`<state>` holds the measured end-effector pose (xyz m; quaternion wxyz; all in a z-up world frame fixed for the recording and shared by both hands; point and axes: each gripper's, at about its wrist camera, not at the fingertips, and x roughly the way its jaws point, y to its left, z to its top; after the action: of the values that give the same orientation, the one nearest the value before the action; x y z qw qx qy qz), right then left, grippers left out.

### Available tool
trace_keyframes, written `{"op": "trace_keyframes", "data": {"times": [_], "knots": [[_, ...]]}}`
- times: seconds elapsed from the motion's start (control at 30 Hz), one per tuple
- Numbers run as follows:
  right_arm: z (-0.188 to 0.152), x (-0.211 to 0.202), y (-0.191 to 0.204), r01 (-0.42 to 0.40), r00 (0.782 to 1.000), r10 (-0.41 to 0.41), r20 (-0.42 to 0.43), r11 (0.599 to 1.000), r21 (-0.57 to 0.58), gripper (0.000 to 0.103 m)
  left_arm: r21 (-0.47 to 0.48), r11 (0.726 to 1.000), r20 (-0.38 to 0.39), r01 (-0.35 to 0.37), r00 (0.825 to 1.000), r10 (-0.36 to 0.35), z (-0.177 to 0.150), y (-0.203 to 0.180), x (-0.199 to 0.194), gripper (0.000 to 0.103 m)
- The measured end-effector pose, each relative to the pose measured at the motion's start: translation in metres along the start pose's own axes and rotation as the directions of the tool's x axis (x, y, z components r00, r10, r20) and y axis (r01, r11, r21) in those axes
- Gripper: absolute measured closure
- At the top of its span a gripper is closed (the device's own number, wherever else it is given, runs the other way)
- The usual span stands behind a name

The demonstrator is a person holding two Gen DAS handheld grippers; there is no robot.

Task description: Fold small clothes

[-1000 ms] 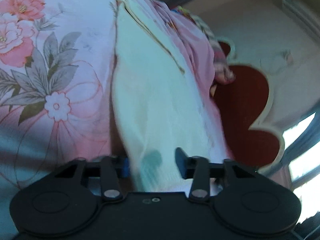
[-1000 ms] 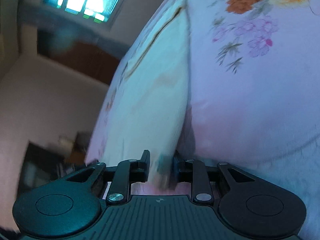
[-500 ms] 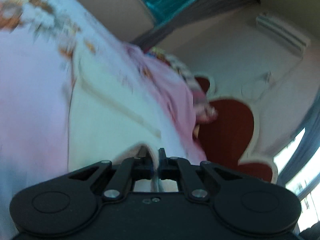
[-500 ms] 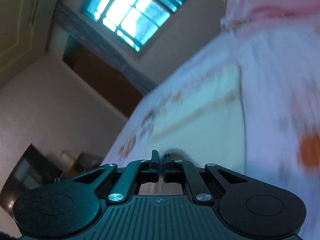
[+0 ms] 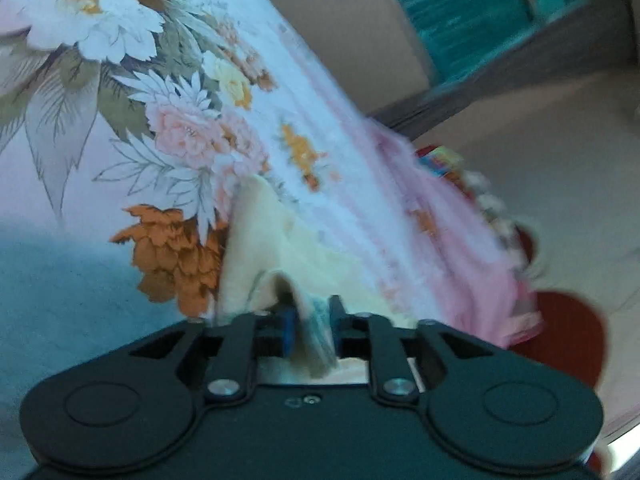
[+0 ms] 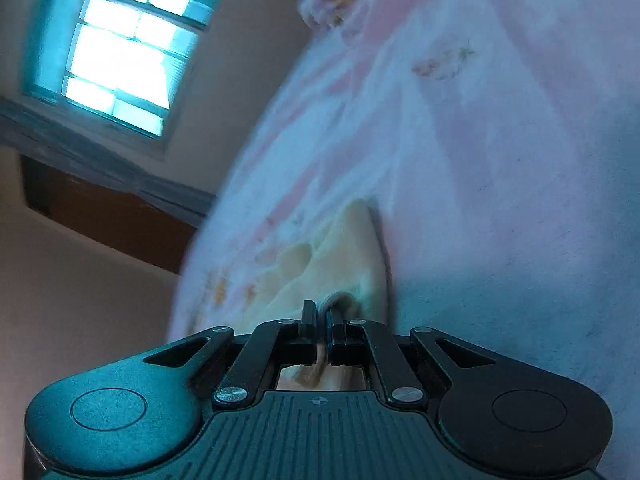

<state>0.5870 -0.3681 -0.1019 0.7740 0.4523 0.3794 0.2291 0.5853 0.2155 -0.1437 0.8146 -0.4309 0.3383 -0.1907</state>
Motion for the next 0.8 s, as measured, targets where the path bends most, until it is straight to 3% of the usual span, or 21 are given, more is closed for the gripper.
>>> {"op": "trace_keyframes", "data": {"times": [0.03, 0.07, 0.13, 0.2, 0.3, 0.33, 0.43, 0.5, 0.57, 0.6, 0.63, 0.67, 0.73, 0.8], "knots": [[-0.004, -0.007, -0.002, -0.022, 1.0, 0.023, 0.004, 1.0, -0.004, 0.099, -0.019, 0.999, 0.012, 0.034, 0.999, -0.033, -0.002, 0.002, -0.005, 0.064], [-0.009, -0.013, -0.002, -0.057, 0.998, 0.057, -0.002, 0.998, -0.03, 0.099, -0.027, 0.997, 0.024, 0.072, 0.997, -0.072, -0.004, 0.003, -0.011, 0.058], [-0.012, -0.017, 0.0, -0.099, 0.995, 0.098, -0.02, 0.993, -0.065, 0.099, -0.039, 0.994, 0.026, 0.099, 0.995, -0.099, -0.006, 0.002, -0.013, 0.055], [-0.009, -0.012, 0.004, -0.112, 0.993, 0.11, -0.031, 0.99, -0.087, 0.099, -0.038, 0.996, 0.027, 0.082, 0.996, -0.081, -0.001, -0.001, -0.005, 0.056], [0.009, -0.004, 0.0, -0.087, 0.995, 0.088, 0.042, 0.996, -0.032, 0.099, -0.057, 0.997, 0.063, 0.056, 0.997, -0.053, 0.017, -0.004, 0.009, 0.053], [0.018, 0.0, -0.005, -0.081, 0.994, 0.082, 0.073, 0.997, -0.021, 0.098, -0.07, 0.997, 0.105, 0.036, 0.994, -0.028, 0.024, 0.0, 0.006, 0.048], [0.024, -0.007, -0.021, 0.027, 0.993, -0.03, 0.112, 0.999, 0.03, 0.096, -0.102, 0.995, 0.139, -0.001, 0.99, 0.015, 0.03, 0.001, -0.007, 0.04], [0.013, -0.027, -0.022, 0.037, 0.993, -0.033, 0.11, 0.999, -0.029, 0.094, -0.038, 0.999, 0.115, -0.018, 0.993, 0.022, 0.026, -0.004, -0.026, 0.033], [-0.008, -0.051, -0.017, 0.068, 0.996, -0.061, 0.071, 0.992, -0.108, 0.071, 0.083, 0.994, 0.06, -0.069, 0.996, 0.064, 0.015, -0.013, -0.046, 0.031], [-0.019, -0.061, -0.014, 0.084, 0.995, -0.074, 0.072, 0.986, -0.145, 0.046, 0.147, 0.986, 0.04, -0.081, 0.996, 0.076, 0.003, -0.017, -0.061, 0.03], [-0.033, -0.076, -0.009, 0.083, 0.995, -0.068, 0.078, 0.974, -0.213, 0.041, 0.199, 0.975, 0.02, -0.1, 0.995, 0.098, -0.009, -0.019, -0.074, 0.03], [-0.047, -0.09, -0.002, 0.076, 0.994, -0.051, 0.091, 0.955, -0.287, 0.041, 0.256, 0.958, 0.018, -0.132, 0.991, 0.132, -0.02, -0.023, -0.083, 0.03], [-0.066, -0.104, 0.01, 0.081, 0.994, -0.048, 0.094, 0.923, -0.377, 0.042, 0.412, 0.89, 0.039, -0.194, 0.98, 0.195, -0.043, -0.038, -0.088, 0.032], [-0.071, -0.096, 0.024, 0.131, 0.988, -0.079, 0.132, 0.882, -0.453, 0.042, 0.462, 0.859, 0.071, -0.223, 0.974, 0.215, -0.047, -0.047, -0.082, 0.035]]}}
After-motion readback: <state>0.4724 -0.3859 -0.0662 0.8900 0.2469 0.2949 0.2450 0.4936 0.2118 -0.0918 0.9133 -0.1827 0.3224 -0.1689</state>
